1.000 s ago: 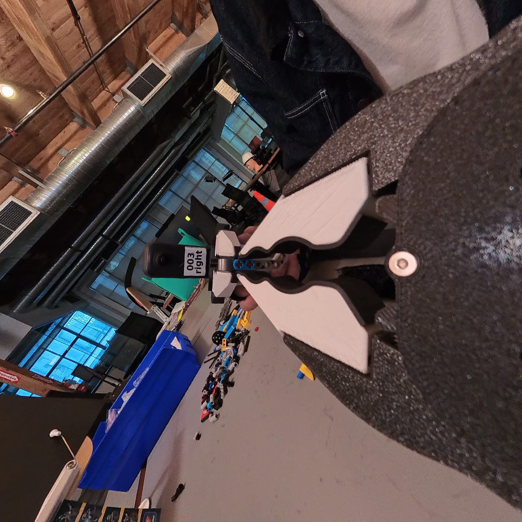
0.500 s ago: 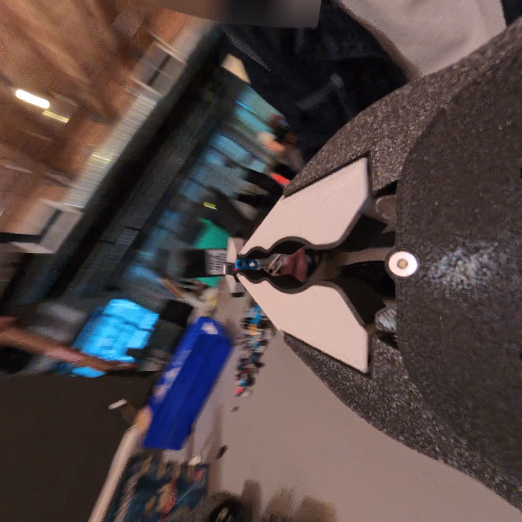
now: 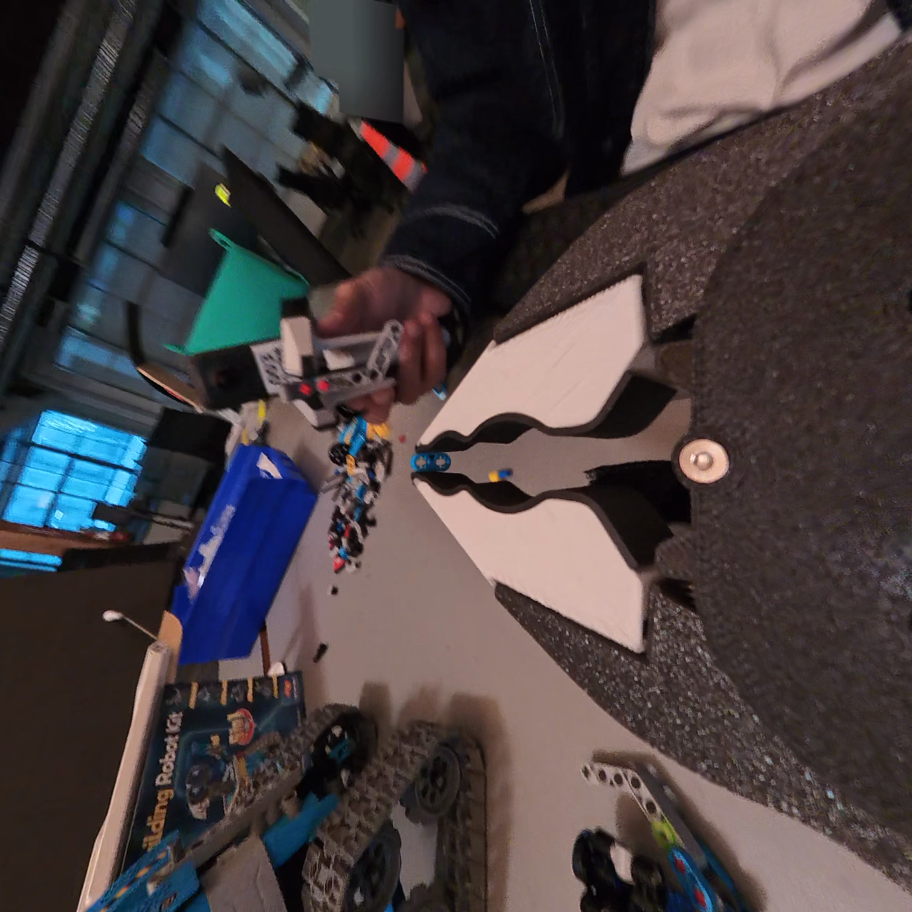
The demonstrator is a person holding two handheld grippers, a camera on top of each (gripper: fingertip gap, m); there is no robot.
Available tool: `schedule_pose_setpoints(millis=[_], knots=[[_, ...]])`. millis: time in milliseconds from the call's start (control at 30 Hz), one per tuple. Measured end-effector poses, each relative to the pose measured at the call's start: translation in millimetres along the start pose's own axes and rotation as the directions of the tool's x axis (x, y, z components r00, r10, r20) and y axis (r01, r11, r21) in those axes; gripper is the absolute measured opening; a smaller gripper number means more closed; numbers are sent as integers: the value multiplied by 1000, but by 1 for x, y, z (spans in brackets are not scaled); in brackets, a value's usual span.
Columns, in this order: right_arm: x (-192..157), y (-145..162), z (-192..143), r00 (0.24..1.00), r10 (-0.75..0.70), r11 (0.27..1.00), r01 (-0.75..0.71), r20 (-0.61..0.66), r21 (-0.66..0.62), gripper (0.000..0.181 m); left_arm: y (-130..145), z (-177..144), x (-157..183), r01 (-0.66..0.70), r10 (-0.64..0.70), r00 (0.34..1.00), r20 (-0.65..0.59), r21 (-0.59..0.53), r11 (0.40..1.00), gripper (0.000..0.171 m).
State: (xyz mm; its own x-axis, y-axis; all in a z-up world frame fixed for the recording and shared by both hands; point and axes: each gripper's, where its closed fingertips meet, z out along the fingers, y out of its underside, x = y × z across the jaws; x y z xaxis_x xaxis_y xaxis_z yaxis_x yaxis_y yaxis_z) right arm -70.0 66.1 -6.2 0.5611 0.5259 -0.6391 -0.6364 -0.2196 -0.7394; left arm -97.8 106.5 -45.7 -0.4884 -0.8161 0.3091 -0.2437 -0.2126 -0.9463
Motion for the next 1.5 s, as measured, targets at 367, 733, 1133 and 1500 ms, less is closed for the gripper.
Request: schedule_pose_setpoints(millis=[367, 733, 1133, 1500], knots=[[18, -9, -14, 994, 111, 991, -109, -26, 76, 6, 86, 15, -25, -149, 247, 958, 145, -486, 861, 6], [32, 5, -9, 989, 91, 996, -91, -118, 4, 5, 108, 18, -1, -54, 75, 997, 15, -552, 832, 17], [12, 33, 14, 999, 6, 986, -14, -48, -167, 5, 13, 10, 36, 192, -209, 943, -259, -91, 977, 29], [4, 49, 27, 997, -73, 969, 65, -25, -240, 5, 12, 15, 43, 148, -161, 952, -259, -70, 987, 7]])
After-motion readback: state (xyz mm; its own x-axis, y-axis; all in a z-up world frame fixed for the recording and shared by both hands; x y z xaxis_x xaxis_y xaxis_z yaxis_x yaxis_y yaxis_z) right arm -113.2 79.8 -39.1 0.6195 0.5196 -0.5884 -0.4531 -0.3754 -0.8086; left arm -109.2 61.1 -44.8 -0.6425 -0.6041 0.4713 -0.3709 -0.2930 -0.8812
